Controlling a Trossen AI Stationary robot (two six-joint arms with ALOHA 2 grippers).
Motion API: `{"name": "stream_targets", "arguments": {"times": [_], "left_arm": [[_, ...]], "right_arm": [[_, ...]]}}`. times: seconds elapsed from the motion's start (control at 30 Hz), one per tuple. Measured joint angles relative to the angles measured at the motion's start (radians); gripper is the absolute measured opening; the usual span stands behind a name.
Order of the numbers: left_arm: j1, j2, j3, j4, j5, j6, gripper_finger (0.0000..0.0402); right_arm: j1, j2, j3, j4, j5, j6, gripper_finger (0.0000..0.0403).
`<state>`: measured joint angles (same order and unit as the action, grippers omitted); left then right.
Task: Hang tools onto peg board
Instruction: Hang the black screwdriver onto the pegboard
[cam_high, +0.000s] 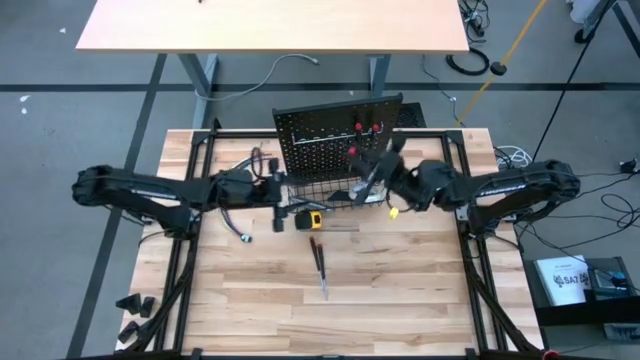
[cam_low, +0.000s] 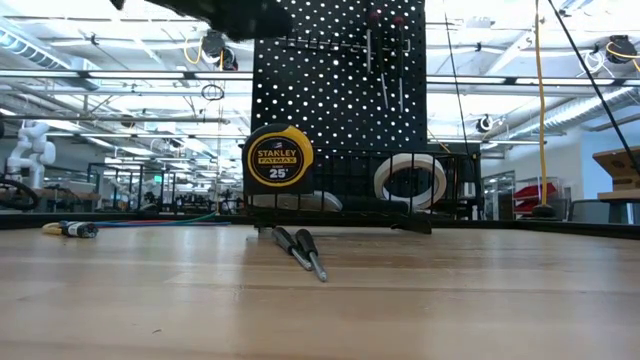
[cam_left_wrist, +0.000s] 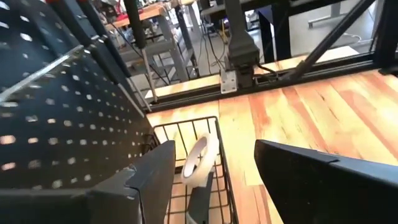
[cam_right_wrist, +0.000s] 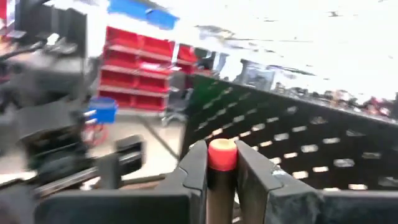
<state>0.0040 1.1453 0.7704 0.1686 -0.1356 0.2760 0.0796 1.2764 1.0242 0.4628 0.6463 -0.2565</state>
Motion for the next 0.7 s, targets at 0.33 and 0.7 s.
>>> {"name": "stream_targets", "arguments": {"times": [0.33, 0.7], "left_arm": [[0.000, -0.165, -0.061, -0.023, -0.074, -0.024, 0.0226], [0.001, -0.166, -0.079, -0.018, -0.090, -0.002, 0.0226]], "right_arm": [[-0.088, 0.015, 0.000, -0.011, 0.008, 0.198, 0.0043], [-0.132, 0.022, 0.000, 0.029, 0.003, 0.207, 0.0043]]}}
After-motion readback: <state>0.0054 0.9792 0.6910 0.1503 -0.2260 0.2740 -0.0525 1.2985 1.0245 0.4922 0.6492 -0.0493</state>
